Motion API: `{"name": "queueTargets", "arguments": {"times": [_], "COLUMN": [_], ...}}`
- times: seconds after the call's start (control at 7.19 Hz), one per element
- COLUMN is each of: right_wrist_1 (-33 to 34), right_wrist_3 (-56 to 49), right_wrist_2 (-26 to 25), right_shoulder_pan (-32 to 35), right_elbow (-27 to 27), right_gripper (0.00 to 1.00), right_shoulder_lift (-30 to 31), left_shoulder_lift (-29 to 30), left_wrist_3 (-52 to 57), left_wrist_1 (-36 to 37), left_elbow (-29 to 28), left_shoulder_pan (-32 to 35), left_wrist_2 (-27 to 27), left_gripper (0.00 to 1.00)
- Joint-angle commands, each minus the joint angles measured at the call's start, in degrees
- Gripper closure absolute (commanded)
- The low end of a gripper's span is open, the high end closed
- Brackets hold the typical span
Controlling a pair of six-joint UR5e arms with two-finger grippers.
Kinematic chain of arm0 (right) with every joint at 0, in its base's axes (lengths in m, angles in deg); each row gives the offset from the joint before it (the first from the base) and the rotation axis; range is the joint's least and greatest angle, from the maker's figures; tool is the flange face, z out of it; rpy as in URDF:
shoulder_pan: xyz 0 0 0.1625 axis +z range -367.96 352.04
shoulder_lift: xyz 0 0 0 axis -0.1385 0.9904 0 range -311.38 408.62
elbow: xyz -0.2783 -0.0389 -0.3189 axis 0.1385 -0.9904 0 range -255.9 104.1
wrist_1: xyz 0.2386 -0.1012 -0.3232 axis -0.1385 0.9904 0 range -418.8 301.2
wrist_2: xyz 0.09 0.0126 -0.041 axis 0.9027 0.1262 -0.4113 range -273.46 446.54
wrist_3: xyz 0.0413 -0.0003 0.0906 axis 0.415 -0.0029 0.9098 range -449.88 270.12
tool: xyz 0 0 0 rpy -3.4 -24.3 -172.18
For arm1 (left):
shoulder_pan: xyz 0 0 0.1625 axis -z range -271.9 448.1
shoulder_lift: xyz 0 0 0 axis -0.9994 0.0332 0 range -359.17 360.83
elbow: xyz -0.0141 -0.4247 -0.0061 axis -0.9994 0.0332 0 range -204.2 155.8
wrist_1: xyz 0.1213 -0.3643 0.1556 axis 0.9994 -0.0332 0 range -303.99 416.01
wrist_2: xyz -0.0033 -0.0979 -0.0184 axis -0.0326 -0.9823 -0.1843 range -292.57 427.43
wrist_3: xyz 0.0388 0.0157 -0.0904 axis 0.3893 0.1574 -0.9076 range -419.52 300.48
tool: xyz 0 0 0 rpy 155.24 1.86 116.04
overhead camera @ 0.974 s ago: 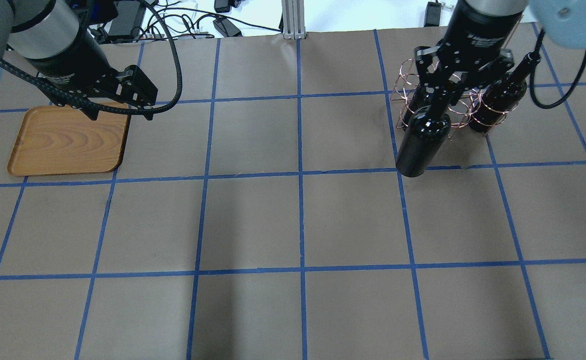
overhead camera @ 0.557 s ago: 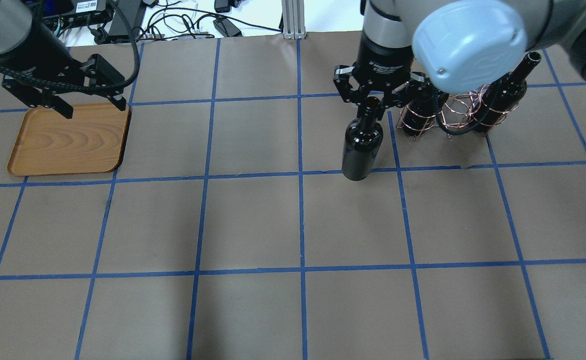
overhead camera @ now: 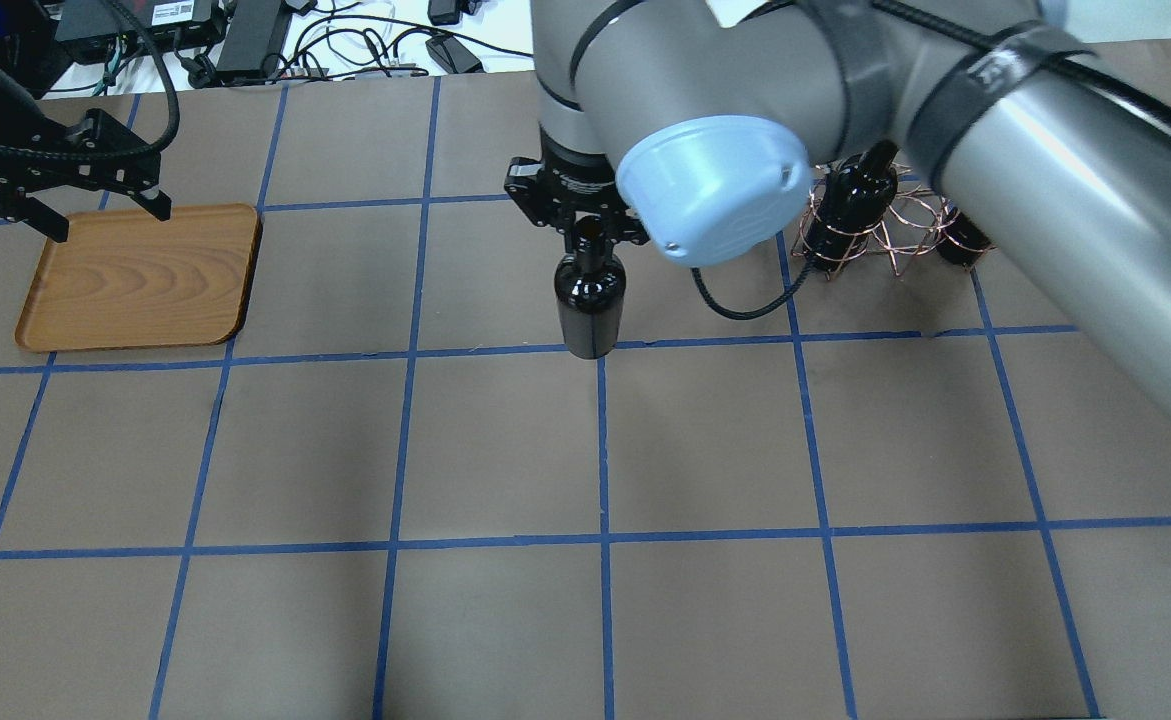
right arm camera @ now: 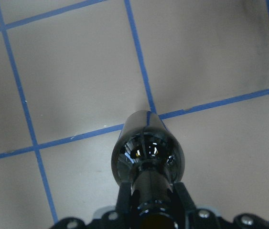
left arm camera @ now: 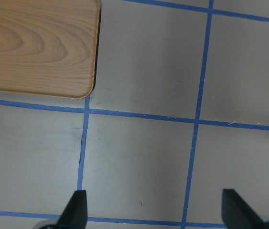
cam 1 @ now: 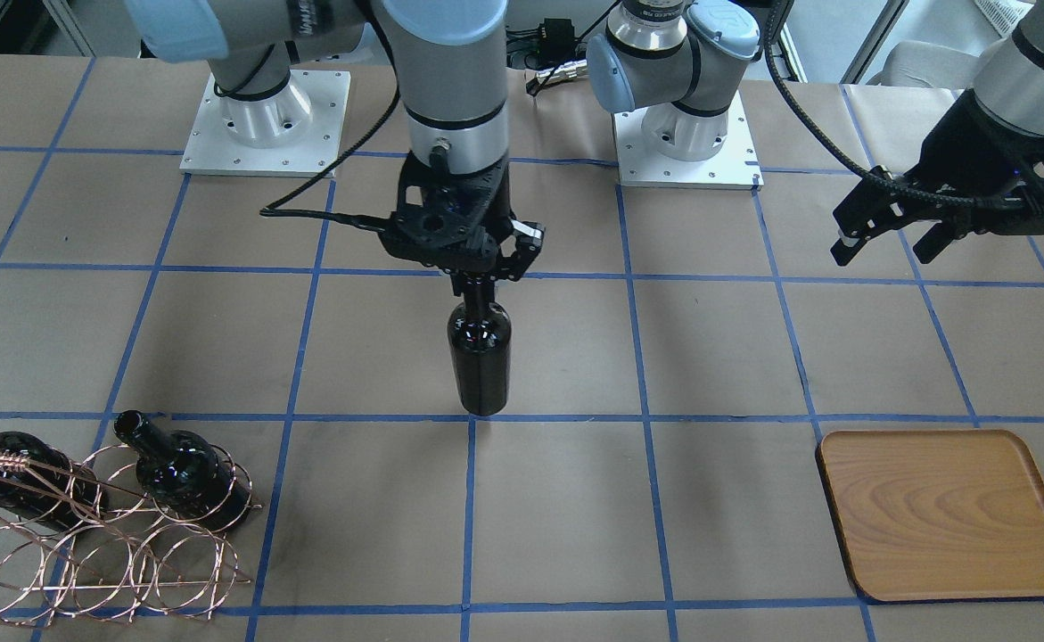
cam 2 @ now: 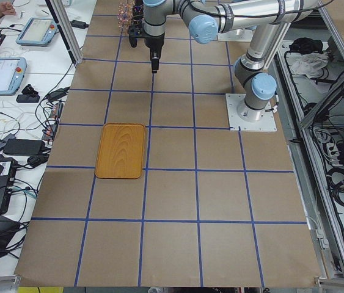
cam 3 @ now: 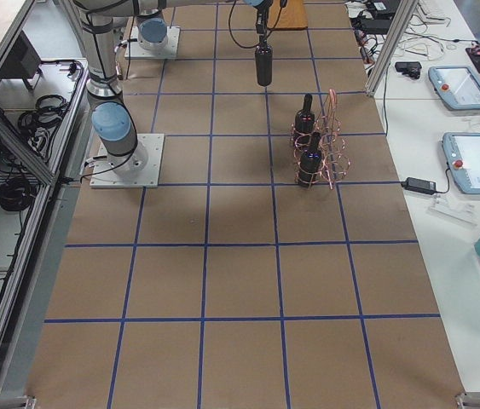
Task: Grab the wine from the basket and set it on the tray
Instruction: 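Lift the dark wine bottle out of the rack with the right gripper, then carry the bottle across toward the left gripper and set it down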
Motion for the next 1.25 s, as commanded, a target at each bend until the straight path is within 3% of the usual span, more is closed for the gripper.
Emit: {"name": "queueTargets", "arguments": {"times": [0.0,0.56,1.11], "right_wrist_1": [1.27,1.62,1.62], "right_wrist_3": [4.8,9.21,10.81], "right_wrist_2": [-0.09,-0.17,-0.09], "right_shoulder_pan": [5.33,10.27,10.89], "right_elbow": [-6.69,-8.28,-11.81], "right_gripper": [1.0,1.0,1.0], "right_shoulder_lift": [-7.02,-9.24,-11.61], "left_shoulder_lift": [0.04,0.04,0.04], "left_wrist_3": [0.07,0.07,0.07], "left_wrist_1": [0.0,-0.35,-0.35], "left_elbow": [0.03,0.03,0.2], "left_shoulder_pan": [-0.33,-0.33,-0.42], "left_wrist_2": [-0.03,0.49,0.41], "left_gripper": [0.0,0.0,0.0]}}
